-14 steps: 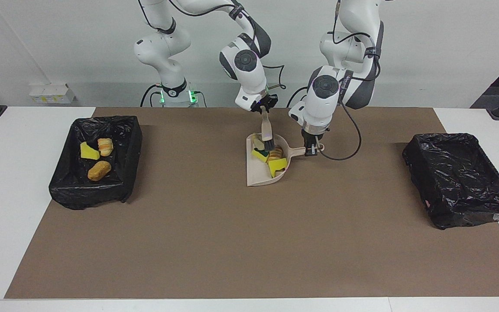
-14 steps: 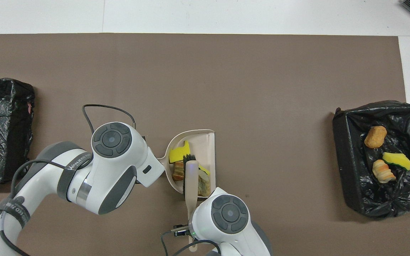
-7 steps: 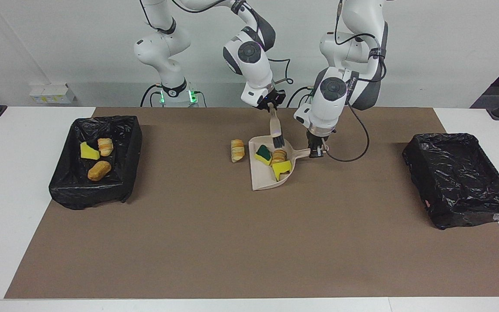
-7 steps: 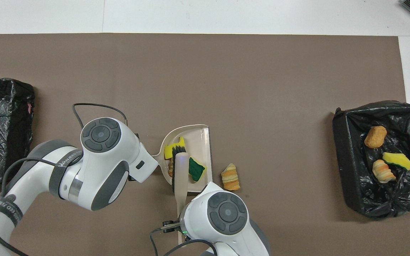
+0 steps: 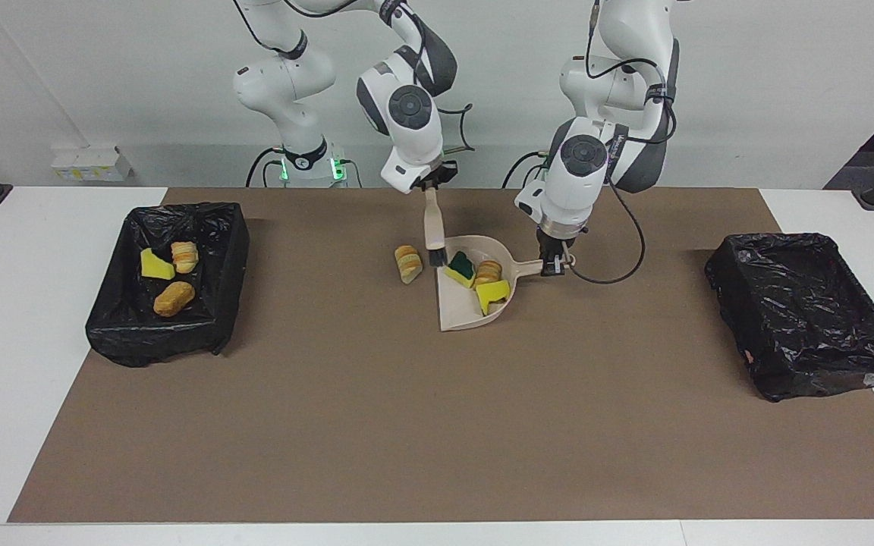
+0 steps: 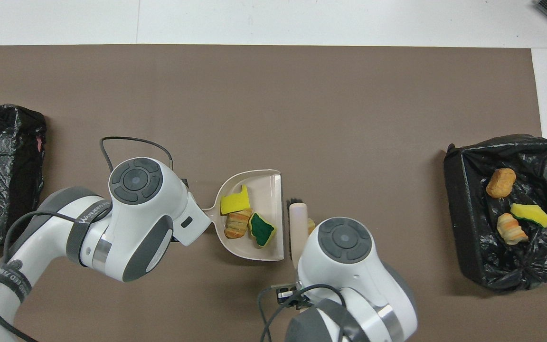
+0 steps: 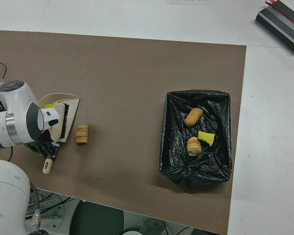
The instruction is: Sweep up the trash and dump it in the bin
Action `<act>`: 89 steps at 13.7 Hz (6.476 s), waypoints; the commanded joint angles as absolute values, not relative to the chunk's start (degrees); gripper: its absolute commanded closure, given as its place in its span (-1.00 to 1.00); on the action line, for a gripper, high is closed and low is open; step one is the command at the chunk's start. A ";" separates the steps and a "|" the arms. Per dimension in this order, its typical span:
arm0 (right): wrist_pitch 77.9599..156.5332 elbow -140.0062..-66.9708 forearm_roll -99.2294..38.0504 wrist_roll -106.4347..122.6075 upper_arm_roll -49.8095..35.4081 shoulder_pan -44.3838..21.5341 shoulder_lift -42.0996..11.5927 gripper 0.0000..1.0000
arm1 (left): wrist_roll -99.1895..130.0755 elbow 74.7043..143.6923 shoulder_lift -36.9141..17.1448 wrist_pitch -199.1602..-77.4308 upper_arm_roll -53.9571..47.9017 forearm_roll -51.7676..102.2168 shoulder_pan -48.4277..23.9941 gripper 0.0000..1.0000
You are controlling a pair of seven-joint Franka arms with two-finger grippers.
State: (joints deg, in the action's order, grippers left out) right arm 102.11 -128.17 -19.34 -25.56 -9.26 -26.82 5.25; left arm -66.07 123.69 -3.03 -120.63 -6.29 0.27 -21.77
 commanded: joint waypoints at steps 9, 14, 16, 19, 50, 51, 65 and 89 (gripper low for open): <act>116.51 -145.62 -15.29 -26.98 -10.28 -22.15 7.12 1.00 | -71.98 125.16 -1.23 -119.09 -6.07 -4.92 -23.82 1.00; 126.18 -144.85 -21.69 -26.90 -10.37 -26.88 1.86 1.00 | -71.98 125.16 -1.23 -119.09 -6.06 -4.92 -23.56 1.00; 128.23 -142.22 -26.26 -26.90 -10.37 -29.87 -1.04 1.00 | -71.98 125.16 -1.23 -119.09 -6.15 -4.92 -23.47 1.00; 129.46 -137.83 -31.80 -27.86 -10.37 -32.16 -3.51 1.00 | -71.90 125.16 -1.23 -119.09 -6.15 -4.92 -23.29 1.00; 112.27 -124.19 -29.09 -24.90 -10.37 -32.36 3.59 1.00 | -70.83 124.81 -1.23 -118.21 -6.24 8.87 -12.67 1.00; 107.71 -124.19 -29.00 -23.66 -10.28 -30.26 5.00 1.00 | -71.54 124.80 -1.23 -118.13 -6.24 9.49 -12.13 1.00; 91.49 -123.75 -23.64 -26.63 -10.81 -29.00 6.51 1.00 | -72.95 105.04 2.20 -90.97 -5.36 11.01 12.46 1.00; 92.14 -111.56 -26.28 -36.21 -10.72 -34.98 -17.48 1.00 | -87.27 92.64 -0.88 -98.70 -1.67 -12.98 39.73 1.00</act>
